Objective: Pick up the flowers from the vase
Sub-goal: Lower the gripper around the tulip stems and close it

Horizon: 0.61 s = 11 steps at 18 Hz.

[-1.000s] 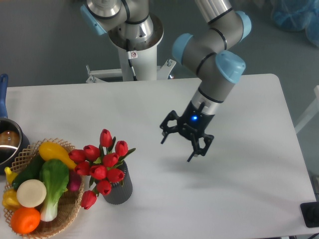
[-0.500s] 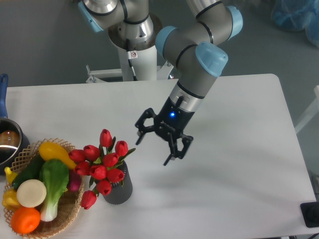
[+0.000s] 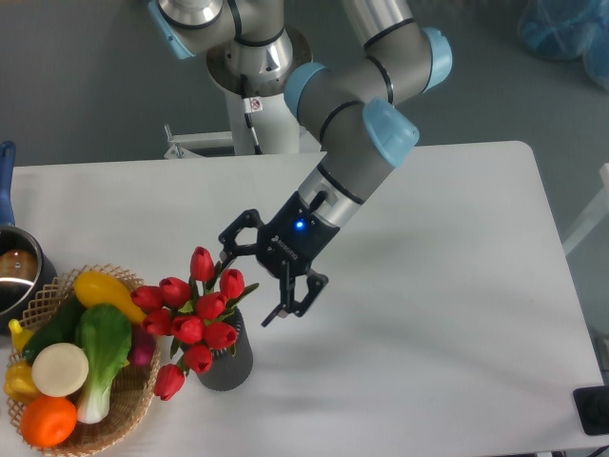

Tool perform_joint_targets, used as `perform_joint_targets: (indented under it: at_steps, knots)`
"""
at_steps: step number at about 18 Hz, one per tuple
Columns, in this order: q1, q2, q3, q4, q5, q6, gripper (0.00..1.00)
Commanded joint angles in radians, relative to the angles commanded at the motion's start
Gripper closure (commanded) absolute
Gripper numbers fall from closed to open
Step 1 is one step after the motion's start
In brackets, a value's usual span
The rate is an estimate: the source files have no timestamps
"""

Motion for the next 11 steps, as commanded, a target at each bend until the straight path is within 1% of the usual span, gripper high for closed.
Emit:
perform_joint_targets:
  at_steps: [3,6,8,9,11]
  knots:
    - [-0.008,-0.002,0.000,0.000,-0.037,0.002,0.00]
    - [-0.015,-0.012,0.000,0.008,-0.040,0.002,0.01]
    - [-0.017,-0.024,0.002,0.011,-0.049,0.003,0.12]
    - [-0.017,-0.032,0.002,0.018,-0.058,0.003,0.21]
    - [-0.017,-0.040,0.002,0.020,-0.063,0.005,0.42]
